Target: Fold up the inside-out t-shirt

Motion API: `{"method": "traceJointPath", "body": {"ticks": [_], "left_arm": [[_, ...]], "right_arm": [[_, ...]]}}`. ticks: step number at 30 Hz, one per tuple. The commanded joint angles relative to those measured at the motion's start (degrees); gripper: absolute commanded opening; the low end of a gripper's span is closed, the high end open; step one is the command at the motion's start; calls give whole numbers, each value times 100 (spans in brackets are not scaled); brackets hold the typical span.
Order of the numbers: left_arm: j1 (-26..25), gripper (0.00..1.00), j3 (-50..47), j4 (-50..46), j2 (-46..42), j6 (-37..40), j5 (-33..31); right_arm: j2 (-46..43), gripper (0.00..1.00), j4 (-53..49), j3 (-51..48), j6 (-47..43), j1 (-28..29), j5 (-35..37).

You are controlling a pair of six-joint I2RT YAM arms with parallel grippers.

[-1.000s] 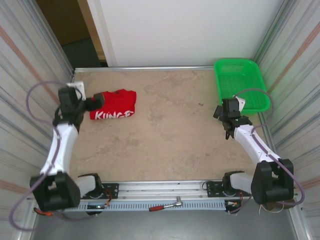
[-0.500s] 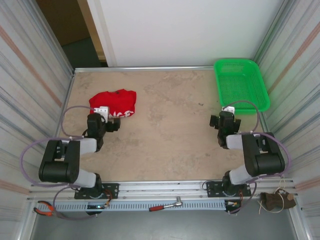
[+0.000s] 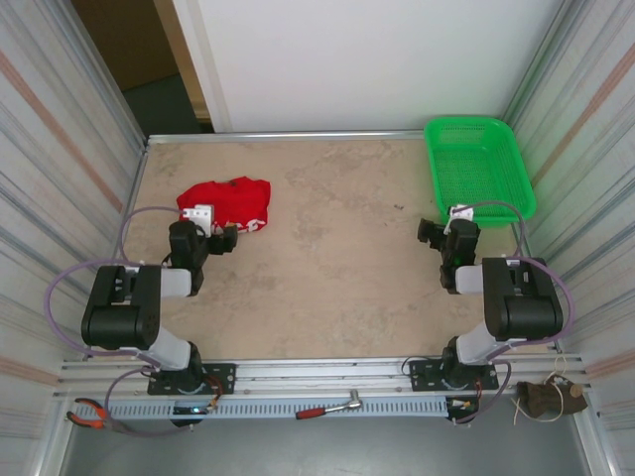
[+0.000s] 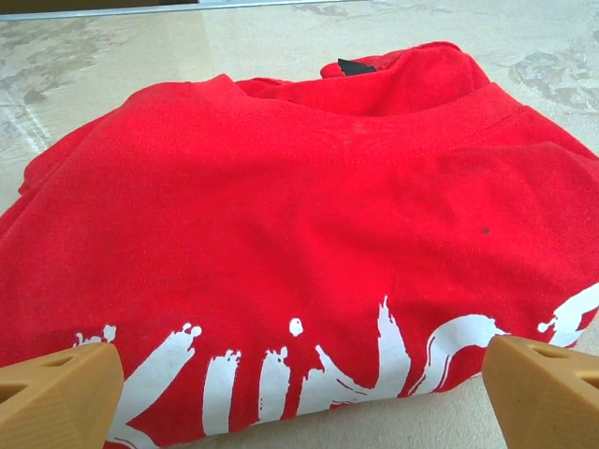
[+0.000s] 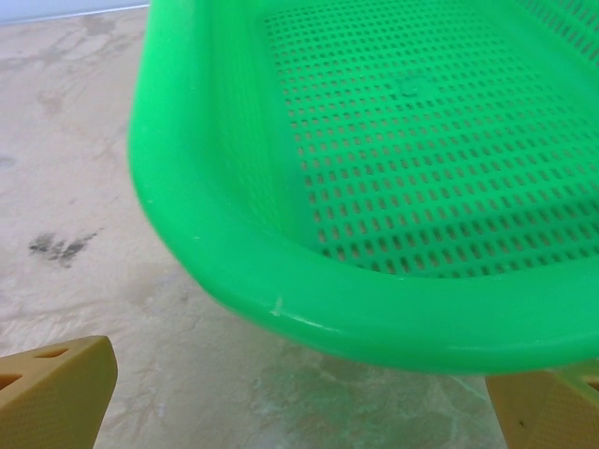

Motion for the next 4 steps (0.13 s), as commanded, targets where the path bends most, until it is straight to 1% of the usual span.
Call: {"method": "traceJointPath", "body": {"ticks": [1, 4], "left_arm": [[54, 99, 144, 24, 4, 47, 113], [73, 99, 139, 22, -12, 34, 150]], "right_arm": [[32, 99, 40, 145, -50, -86, -300], [-40, 99, 93, 84, -50, -90, -333]]}}
